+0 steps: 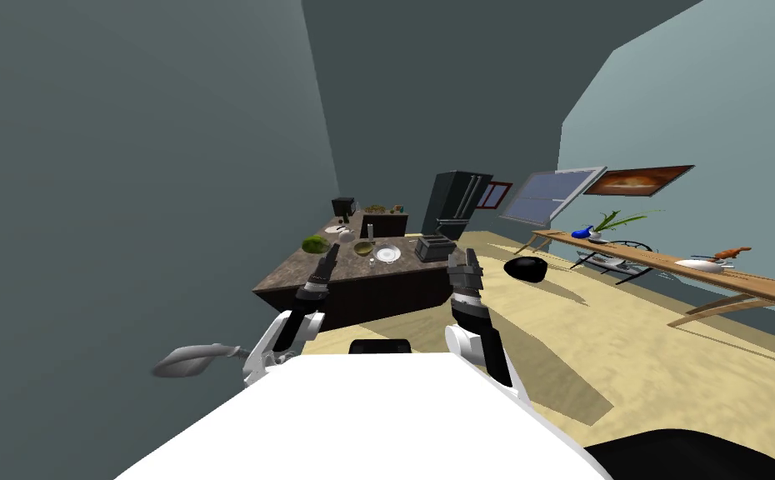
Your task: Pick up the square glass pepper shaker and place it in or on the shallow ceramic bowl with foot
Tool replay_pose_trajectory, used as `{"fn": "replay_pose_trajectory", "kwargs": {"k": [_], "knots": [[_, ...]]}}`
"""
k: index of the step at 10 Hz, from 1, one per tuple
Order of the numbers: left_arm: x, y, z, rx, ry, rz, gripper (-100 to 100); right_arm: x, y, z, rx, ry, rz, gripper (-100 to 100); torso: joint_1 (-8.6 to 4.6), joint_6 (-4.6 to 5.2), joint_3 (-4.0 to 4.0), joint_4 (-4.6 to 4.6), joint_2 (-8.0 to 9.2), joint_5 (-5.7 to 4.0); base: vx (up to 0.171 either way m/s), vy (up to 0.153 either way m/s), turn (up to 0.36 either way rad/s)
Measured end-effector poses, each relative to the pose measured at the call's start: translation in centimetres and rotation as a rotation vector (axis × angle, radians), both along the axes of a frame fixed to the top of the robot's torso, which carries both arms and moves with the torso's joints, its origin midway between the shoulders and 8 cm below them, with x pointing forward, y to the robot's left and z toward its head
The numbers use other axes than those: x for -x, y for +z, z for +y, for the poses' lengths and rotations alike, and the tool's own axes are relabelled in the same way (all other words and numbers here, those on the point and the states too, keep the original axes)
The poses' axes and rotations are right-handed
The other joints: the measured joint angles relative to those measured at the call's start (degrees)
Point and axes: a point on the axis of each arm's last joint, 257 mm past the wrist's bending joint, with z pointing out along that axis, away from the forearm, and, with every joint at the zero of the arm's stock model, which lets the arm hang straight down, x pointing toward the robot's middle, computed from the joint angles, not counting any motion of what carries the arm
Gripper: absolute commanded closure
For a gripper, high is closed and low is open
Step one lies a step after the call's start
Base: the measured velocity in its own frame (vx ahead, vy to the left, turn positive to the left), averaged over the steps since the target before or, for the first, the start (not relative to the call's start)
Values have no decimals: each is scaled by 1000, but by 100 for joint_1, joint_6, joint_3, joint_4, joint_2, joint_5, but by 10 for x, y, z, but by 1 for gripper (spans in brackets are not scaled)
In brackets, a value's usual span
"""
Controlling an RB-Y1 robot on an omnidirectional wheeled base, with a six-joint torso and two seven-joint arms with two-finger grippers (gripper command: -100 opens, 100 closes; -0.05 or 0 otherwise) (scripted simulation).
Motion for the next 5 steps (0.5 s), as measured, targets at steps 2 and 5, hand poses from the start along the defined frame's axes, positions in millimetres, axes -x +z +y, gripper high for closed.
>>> {"fn": "replay_pose_trajectory", "kwargs": {"k": [2, 5], "knots": [[-11, -11, -3, -61, 30, 21, -100, 0, 0, 0, 0, 0, 0, 0, -2, 0, -5, -2, -9, 0, -44, -87, 16], [-25, -30, -3, -124, 61, 47, -100, 0, 0, 0, 0, 0, 0, 0, 13, 0, -11, -4, -19, 3, -28, -59, 12]]}}
